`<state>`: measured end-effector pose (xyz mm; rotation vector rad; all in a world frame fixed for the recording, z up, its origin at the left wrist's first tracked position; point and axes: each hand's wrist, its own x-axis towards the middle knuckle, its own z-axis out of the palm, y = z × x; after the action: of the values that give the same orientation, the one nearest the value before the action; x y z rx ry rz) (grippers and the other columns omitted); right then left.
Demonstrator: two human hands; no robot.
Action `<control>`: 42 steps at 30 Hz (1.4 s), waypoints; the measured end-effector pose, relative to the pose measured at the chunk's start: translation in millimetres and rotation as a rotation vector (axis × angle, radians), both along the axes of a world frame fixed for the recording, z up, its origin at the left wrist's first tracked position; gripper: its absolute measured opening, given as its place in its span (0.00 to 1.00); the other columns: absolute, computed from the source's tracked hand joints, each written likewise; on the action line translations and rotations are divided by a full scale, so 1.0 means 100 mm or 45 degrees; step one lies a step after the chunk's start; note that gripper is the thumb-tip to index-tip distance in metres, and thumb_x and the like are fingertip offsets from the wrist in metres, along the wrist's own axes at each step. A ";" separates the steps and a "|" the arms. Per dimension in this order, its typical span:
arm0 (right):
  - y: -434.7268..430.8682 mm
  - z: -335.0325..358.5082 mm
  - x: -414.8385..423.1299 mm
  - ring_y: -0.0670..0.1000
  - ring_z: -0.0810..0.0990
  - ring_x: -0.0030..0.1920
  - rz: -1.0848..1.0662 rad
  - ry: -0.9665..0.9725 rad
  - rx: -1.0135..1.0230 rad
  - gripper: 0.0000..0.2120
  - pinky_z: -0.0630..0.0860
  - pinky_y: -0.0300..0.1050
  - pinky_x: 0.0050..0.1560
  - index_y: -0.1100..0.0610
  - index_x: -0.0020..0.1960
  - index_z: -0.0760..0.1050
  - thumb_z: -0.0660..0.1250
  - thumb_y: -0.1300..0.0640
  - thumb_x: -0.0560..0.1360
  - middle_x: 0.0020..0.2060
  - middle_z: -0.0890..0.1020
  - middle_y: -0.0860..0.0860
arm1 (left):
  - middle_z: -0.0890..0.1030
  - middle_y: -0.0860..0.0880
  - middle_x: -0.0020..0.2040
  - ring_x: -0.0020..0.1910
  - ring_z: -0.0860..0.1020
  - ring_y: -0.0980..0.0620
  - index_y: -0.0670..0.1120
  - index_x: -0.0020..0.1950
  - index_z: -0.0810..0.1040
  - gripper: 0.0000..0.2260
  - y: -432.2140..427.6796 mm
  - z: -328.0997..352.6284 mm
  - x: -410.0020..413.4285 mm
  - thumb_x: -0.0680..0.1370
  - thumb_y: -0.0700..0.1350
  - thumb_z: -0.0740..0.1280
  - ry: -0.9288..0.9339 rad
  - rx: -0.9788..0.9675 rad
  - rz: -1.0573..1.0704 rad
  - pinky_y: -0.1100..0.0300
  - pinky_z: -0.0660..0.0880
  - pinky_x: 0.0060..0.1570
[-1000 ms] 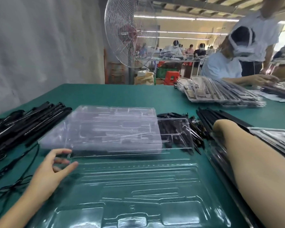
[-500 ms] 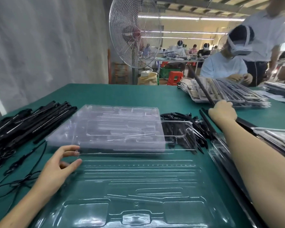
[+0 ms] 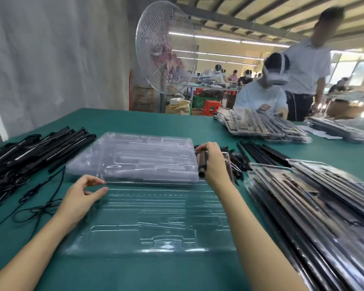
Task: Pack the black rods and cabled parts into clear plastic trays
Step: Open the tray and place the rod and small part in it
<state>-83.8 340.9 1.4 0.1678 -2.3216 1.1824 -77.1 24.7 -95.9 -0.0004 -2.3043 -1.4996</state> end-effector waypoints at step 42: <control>0.39 -0.24 0.39 0.48 0.73 0.30 -0.318 -0.477 -0.044 0.09 0.70 0.40 0.32 0.60 0.39 0.75 0.59 0.60 0.75 0.34 0.80 0.53 | 0.74 0.59 0.43 0.48 0.71 0.57 0.53 0.47 0.80 0.02 0.22 0.41 0.25 0.76 0.48 0.68 0.145 -1.231 -0.359 0.64 0.68 0.51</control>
<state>-44.9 380.3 -23.0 -0.3773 -2.5410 1.2046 -51.8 46.4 -54.6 -0.6650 -2.7571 -0.3270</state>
